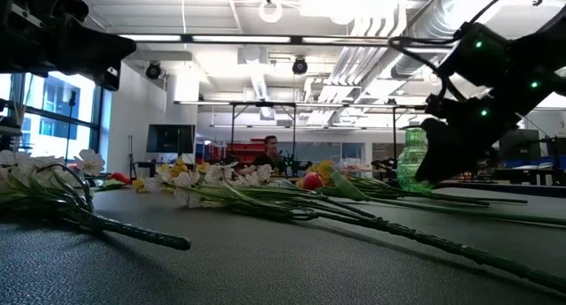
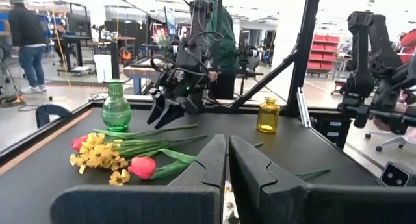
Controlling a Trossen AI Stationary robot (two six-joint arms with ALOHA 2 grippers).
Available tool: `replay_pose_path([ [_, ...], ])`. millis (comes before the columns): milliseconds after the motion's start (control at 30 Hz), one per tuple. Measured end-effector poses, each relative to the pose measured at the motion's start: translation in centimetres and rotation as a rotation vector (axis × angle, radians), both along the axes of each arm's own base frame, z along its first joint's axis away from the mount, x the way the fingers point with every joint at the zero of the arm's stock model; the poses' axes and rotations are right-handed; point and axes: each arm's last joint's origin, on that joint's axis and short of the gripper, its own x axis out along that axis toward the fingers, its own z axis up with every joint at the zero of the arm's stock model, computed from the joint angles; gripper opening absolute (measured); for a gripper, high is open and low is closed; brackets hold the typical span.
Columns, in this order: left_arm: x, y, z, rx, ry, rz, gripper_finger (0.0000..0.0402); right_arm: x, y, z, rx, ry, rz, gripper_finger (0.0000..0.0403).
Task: Sort flowers into vase by color
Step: Put the top right red flower into the green vase
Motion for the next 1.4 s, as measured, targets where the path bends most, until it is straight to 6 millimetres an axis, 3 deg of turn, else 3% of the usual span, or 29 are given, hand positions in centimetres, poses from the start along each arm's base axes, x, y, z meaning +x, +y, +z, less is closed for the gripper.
replay_pose_path([
  [333,0.0,0.0,0.0,-0.017,0.001,-0.001,0.0006,0.3,-0.1,-1.8,0.002,0.100,-0.010,0.0127],
  [600,0.0,0.0,0.0,-0.017,0.002,-0.001,0.0006,0.4,0.0,-2.4,0.002,0.136,-0.007,0.0010],
  [800,0.0,0.0,0.0,-0.017,0.003,-0.001,0.0006,0.5,0.0,-1.5,0.040,0.017,-0.059,0.0003],
  [1133,0.0,0.0,0.0,0.016,0.003,0.014,0.0006,0.9,1.3,2.0,0.017,-0.278,-0.142,0.0001],
  [1233,0.0,0.1,0.0,0.015,0.003,0.039,0.0006,1.6,2.1,3.2,0.033,-0.282,-0.114,0.0001],
  [1400,0.0,0.1,0.0,0.013,0.003,0.047,0.0006,2.0,3.6,4.2,0.099,-0.143,-0.150,0.0000],
])
